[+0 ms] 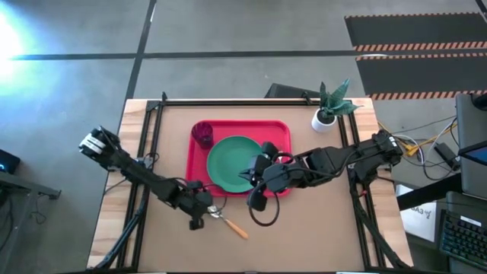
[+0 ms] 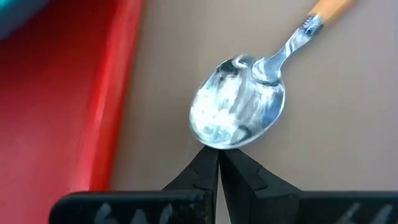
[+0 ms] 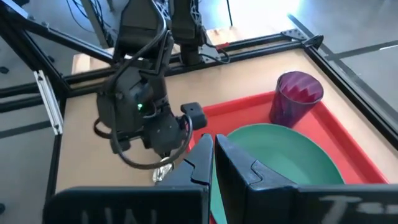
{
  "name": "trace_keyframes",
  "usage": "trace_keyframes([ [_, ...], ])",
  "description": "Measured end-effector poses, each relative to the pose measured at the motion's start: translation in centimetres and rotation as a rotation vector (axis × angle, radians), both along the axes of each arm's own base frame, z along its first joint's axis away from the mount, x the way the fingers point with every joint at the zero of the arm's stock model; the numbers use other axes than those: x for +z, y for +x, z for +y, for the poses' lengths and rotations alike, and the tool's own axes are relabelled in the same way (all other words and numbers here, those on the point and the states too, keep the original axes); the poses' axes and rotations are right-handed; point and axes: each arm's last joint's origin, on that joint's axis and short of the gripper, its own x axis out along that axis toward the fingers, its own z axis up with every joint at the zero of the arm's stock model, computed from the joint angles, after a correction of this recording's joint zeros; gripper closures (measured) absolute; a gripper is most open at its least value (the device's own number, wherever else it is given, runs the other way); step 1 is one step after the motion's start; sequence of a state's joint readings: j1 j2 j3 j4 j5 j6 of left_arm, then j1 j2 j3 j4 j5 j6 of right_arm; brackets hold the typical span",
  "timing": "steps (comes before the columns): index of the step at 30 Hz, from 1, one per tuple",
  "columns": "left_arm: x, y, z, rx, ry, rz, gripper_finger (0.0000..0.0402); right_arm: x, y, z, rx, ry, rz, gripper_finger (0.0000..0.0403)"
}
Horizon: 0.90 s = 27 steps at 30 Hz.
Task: Pick and place plate/cup/fork/spoon on tray
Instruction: Put the orange spoon to the left side of the orange fork on the orange tray
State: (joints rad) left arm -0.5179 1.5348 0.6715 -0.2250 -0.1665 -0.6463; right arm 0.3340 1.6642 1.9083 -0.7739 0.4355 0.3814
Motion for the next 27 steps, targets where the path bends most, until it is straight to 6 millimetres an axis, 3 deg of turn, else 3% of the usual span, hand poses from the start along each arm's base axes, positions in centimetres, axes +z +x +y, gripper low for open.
trace_keyframes([
  [6, 0.1, 2.2, -0.7, -0.027, 0.025, -0.023, 0.0402, -0.3, -0.2, -0.1, 0.001, -0.011, 0.036, 0.0394],
  [14, 0.1, 3.7, 0.1, -0.025, 0.066, -0.057, 0.0402, -0.3, -0.2, 0.1, 0.023, 0.005, 0.043, 0.0394],
  [20, 1.3, 4.8, 0.2, -0.028, 0.077, -0.112, 0.0402, -0.4, -0.3, 0.3, 0.088, 0.054, 0.063, 0.0394],
  [23, 2.7, 4.6, -0.2, -0.047, 0.083, -0.098, 0.0402, -0.4, -0.3, 0.4, 0.126, 0.091, 0.075, 0.0394],
  [27, 7.3, 3.2, -0.4, -0.069, 0.153, -0.022, 0.0402, -0.6, -0.4, 0.6, 0.182, 0.131, 0.109, 0.0394],
])
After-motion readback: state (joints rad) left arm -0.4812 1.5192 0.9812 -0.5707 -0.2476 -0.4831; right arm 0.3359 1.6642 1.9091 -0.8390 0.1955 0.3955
